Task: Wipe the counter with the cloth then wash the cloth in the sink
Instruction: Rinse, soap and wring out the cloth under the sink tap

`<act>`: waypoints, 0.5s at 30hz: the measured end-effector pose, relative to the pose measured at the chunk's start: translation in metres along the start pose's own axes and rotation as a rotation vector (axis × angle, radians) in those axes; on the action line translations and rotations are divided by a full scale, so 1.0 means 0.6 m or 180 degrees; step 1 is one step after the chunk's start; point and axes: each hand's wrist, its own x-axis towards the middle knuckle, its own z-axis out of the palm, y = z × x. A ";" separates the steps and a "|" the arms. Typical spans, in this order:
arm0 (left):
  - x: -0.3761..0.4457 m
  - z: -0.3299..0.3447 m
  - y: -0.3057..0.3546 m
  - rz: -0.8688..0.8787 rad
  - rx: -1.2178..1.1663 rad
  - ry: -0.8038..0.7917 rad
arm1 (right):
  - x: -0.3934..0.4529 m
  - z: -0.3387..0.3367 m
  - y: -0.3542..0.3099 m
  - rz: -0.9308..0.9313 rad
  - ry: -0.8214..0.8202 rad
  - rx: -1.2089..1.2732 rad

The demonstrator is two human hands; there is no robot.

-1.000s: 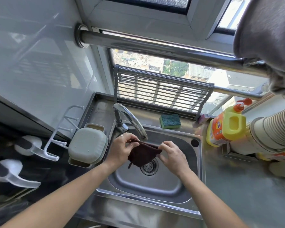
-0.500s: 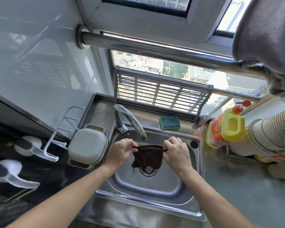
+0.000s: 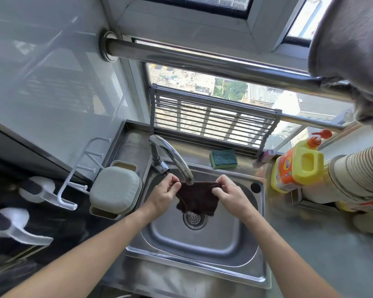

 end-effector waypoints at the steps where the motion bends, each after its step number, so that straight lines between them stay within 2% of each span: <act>1: 0.002 0.004 0.001 -0.0155 -0.0362 0.0032 | -0.002 0.004 -0.002 -0.0003 -0.0030 0.0193; 3: 0.006 0.012 0.009 -0.0569 -0.1402 0.0103 | -0.007 0.012 -0.006 0.0034 0.0059 0.1050; 4: 0.009 0.015 0.009 -0.0811 -0.1845 -0.0023 | -0.008 0.013 -0.009 0.0117 0.0065 0.1605; 5: 0.010 0.017 0.016 -0.0983 -0.2077 -0.0189 | -0.009 0.015 -0.011 0.0235 -0.0028 0.2173; 7: 0.013 0.017 0.023 -0.1224 -0.1969 -0.0399 | -0.011 0.017 -0.008 0.0455 -0.0401 0.2968; 9: 0.011 0.016 0.022 -0.1454 -0.1480 -0.0488 | -0.009 0.018 0.009 0.0649 -0.0595 0.2762; 11: 0.012 0.020 0.009 -0.1554 -0.1031 -0.0582 | -0.008 0.018 0.018 0.0844 -0.0439 0.2296; 13: 0.014 0.021 0.006 -0.1499 -0.1099 -0.0533 | -0.010 0.018 0.023 0.0950 -0.0287 0.2400; 15: 0.018 0.022 0.009 -0.1416 -0.1102 -0.0281 | -0.014 0.021 0.026 0.0918 -0.0476 0.2327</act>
